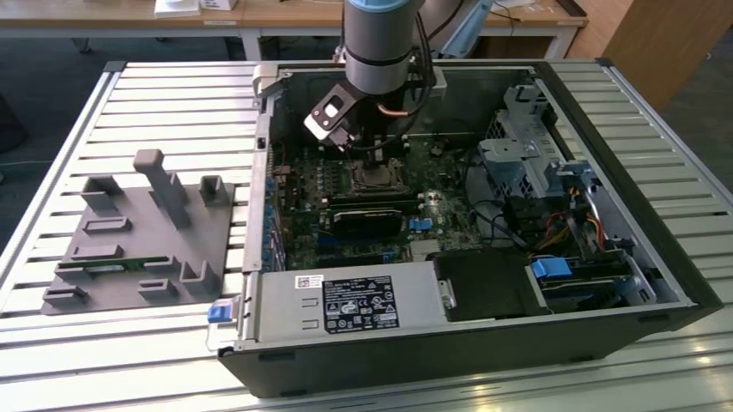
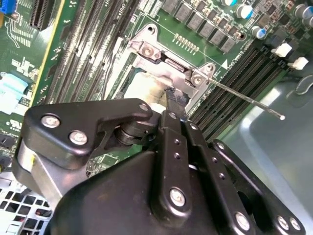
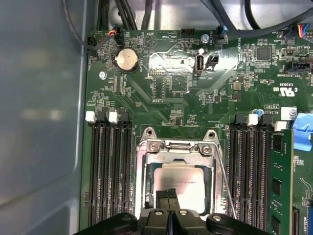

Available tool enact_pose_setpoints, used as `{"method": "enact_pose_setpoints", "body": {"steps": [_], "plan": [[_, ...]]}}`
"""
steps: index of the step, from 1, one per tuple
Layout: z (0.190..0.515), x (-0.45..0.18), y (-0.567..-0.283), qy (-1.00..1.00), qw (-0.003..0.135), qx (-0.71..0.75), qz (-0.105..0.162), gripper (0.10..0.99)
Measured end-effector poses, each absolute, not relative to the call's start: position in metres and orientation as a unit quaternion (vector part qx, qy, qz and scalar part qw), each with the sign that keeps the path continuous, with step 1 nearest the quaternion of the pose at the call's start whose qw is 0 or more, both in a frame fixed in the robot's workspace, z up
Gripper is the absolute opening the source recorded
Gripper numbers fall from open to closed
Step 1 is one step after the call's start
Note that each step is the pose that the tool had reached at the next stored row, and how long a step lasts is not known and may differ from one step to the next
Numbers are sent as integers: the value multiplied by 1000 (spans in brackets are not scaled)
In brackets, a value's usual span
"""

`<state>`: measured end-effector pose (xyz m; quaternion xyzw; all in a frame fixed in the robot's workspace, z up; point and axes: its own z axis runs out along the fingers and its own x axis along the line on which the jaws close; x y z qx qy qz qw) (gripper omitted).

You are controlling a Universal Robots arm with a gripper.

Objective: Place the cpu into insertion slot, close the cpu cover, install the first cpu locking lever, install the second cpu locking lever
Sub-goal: 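Close the cpu cover, then install the first cpu locking lever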

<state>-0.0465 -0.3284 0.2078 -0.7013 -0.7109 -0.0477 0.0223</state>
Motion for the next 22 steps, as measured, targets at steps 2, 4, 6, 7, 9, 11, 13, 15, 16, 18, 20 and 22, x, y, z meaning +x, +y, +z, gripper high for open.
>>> {"method": "enact_pose_setpoints", "body": {"steps": [2, 4, 6, 7, 9, 11, 13, 15, 16, 18, 20, 22], "plan": [[208, -45, -329, -711, 22, -701, -48, 106], [208, -43, -329, -711, 22, -701, -48, 106], [208, -41, -329, -711, 22, -701, -48, 106], [208, -40, -329, -711, 22, -701, -47, 106], [208, -39, -329, -711, 22, -701, -47, 106], [208, -38, -329, -711, 23, -701, -47, 106], [208, -37, -329, -711, 23, -701, -47, 106], [208, -37, -329, -711, 22, -701, -47, 106], [208, -37, -329, -711, 22, -701, -47, 106], [208, -37, -329, -711, 22, -701, -47, 106], [210, -37, -329, -711, 22, -701, -47, 106], [213, -37, -329, -711, 22, -701, -47, 106]]}}
